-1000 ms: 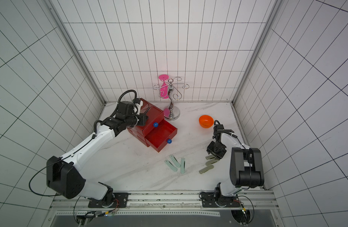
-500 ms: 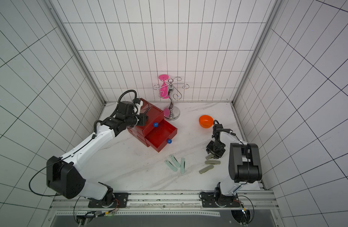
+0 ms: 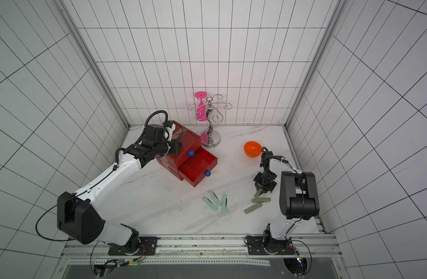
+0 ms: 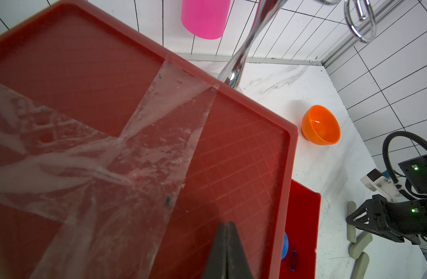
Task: Place the fruit knives into the drawer by color
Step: Move the fruit knife to the center of the board.
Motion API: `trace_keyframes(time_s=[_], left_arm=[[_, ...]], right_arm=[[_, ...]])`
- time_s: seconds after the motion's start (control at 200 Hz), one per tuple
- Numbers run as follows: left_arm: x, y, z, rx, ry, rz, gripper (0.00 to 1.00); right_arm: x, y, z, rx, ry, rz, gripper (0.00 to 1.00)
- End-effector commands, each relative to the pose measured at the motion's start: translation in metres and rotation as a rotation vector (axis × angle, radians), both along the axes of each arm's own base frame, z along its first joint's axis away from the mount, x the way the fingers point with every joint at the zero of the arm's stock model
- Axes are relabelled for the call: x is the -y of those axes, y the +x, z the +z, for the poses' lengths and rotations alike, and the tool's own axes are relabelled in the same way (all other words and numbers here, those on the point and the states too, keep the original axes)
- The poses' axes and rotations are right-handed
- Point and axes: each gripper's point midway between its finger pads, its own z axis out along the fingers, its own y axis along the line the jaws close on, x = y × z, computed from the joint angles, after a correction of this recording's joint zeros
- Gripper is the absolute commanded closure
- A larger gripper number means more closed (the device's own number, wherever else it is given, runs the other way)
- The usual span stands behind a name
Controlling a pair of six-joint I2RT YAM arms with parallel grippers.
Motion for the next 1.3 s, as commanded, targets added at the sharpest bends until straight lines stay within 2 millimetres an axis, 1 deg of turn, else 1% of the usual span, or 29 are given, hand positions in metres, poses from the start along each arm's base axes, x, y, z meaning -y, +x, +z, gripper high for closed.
trace_keyframes(time_s=[0.0, 0.125, 0.28, 0.37, 0.62, 0.765, 0.9, 1.045, 1.294], left_arm=[[-0.017, -0.034, -0.074, -0.274, 0.121, 0.009, 1.00], [-0.017, -0.034, -0.074, -0.274, 0.122, 0.008, 1.00], [-0.018, -0.034, -0.073, -0.271, 0.122, 0.009, 1.00], [-0.018, -0.034, -0.073, -0.271, 0.122, 0.009, 1.00], [-0.017, -0.034, -0.072, -0.269, 0.120, 0.008, 1.00], [-0.017, -0.034, -0.073, -0.271, 0.120, 0.007, 1.00], [-0.017, -0.034, -0.072, -0.270, 0.119, 0.007, 1.00], [-0.016, -0.035, -0.073, -0.273, 0.116, 0.004, 1.00], [-0.017, -0.034, -0.073, -0.272, 0.117, 0.004, 1.00]], right_arm=[[-0.024, 0.032, -0.001, 0.068, 0.046, 0.080, 0.74], [-0.041, 0.036, -0.001, 0.061, 0.022, 0.164, 0.75], [-0.067, 0.041, 0.003, 0.072, -0.001, 0.271, 0.75], [-0.081, 0.040, 0.004, 0.070, -0.008, 0.326, 0.75], [-0.109, 0.032, 0.003, 0.073, -0.011, 0.445, 0.75], [-0.119, 0.026, -0.001, 0.065, -0.003, 0.486, 0.75], [-0.125, 0.021, -0.005, 0.064, 0.020, 0.500, 0.72], [-0.127, 0.019, -0.007, 0.063, 0.038, 0.512, 0.69], [-0.134, 0.015, -0.012, 0.073, 0.081, 0.518, 0.68]])
